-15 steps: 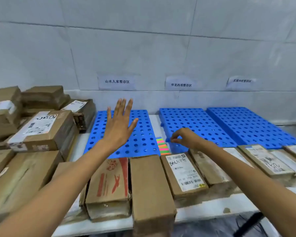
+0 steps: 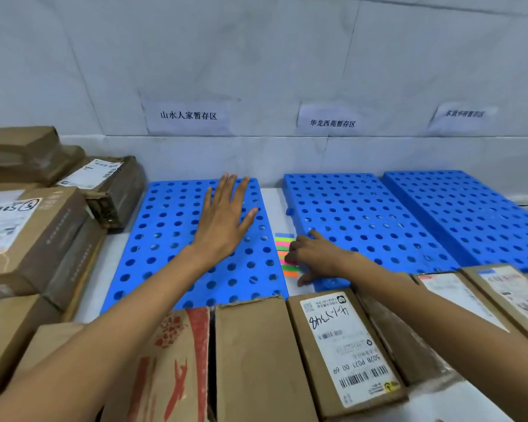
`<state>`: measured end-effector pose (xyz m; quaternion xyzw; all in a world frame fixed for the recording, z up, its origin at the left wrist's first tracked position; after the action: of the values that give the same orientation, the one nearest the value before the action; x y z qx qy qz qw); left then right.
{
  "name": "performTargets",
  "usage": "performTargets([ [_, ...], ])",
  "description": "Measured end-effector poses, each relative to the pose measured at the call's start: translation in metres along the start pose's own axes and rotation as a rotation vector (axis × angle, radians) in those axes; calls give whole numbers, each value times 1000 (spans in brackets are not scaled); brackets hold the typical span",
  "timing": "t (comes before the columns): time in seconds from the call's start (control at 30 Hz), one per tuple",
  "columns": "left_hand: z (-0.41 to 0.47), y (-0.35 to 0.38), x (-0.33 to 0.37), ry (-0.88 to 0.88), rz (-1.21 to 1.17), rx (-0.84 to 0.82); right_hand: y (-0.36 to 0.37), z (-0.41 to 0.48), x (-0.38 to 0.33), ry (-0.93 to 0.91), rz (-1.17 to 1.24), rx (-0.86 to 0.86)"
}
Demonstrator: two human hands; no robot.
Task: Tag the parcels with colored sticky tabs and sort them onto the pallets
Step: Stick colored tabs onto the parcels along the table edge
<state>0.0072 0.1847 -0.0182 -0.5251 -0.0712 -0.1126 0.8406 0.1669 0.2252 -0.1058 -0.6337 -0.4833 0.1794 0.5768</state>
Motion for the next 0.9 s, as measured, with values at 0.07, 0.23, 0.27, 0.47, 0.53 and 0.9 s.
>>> performTargets([
  [0.07,-4,5,-1,-7,-21,-12,2,3,-1,4,-52,-28],
  [0.23,-17,11,-8,-18,-33,-31,-4,6,-7,-1,-117,12],
  [0.27,-18,12,-10,-18,-29,-33,-5,7,-9,-3,-121,36],
  [0.47,-31,12,-20,-44,5,-56,-14,8,-18,9,-170,61],
  [0.53,-35,11,-23,-47,6,-52,-14,8,-20,16,-182,62],
  [0.9,-43,16,-6,-11,11,-111,-6,10,-16,36,-148,52],
])
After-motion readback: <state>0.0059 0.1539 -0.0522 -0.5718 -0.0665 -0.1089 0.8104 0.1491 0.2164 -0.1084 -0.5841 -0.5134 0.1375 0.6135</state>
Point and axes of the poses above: each hand's wrist, its own z-axis towards the middle knuckle, its own y-axis out of the palm, x = y × z, the point moved 7 cm from there along z, towards the middle knuckle, and after that the axes turned 1 degree about x, right-handed, at the moved point
